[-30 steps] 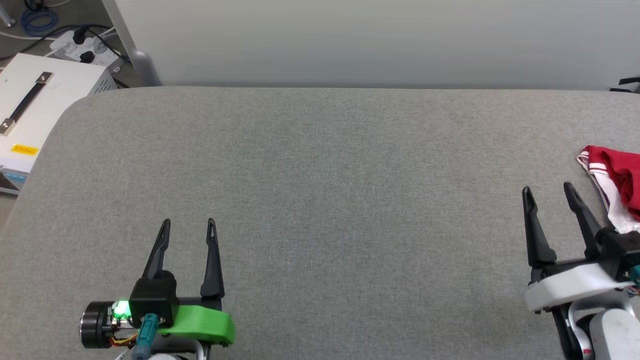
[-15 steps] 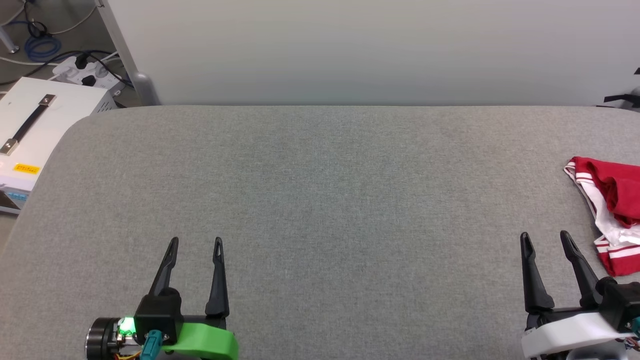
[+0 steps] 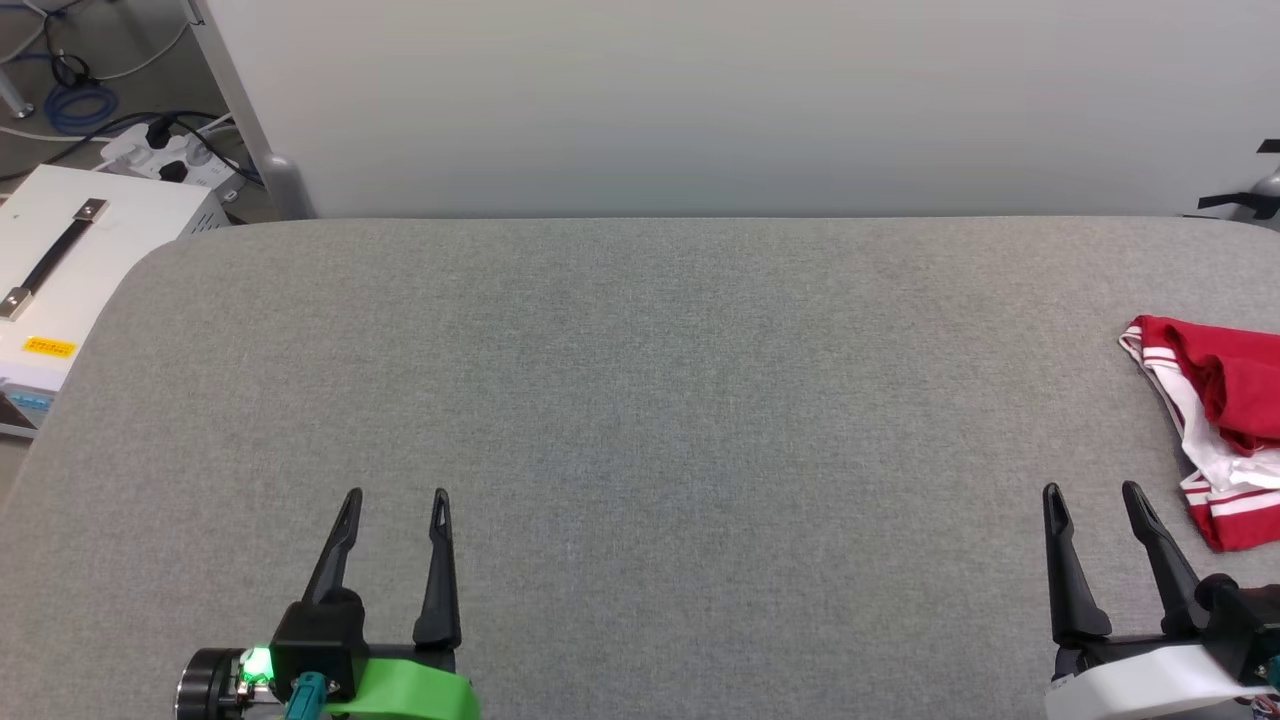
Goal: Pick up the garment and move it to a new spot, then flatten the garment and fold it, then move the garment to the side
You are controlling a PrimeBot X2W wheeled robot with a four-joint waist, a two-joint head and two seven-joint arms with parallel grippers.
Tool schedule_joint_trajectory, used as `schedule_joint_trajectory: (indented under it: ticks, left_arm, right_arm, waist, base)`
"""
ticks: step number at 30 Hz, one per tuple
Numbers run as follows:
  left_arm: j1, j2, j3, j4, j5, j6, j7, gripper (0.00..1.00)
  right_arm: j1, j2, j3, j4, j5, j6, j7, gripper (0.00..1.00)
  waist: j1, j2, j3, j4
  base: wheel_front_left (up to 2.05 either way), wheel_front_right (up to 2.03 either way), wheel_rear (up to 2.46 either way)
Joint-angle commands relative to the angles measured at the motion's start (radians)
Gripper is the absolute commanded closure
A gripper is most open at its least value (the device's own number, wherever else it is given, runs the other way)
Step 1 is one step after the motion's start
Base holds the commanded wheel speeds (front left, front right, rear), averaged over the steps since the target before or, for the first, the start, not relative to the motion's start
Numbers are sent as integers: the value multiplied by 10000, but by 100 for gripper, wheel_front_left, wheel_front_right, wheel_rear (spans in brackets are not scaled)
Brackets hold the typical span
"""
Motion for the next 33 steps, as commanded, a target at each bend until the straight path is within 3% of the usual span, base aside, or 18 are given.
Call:
schedule_joint_trajectory:
  ticks: [1, 33]
  left_arm:
    - [-3, -6, -3, 2, 2, 4, 7, 100]
    - [-257, -69, 164, 30, 110, -87, 625, 100]
  right_arm:
    - [4, 2, 0, 4, -5, 0, 3, 100]
    - [-278, 133, 78, 43, -522, -1, 602, 100]
  waist:
    - [0, 0, 1, -1]
    - [0, 0, -36, -50]
  base:
    - [0, 0, 0]
    - [0, 0, 0]
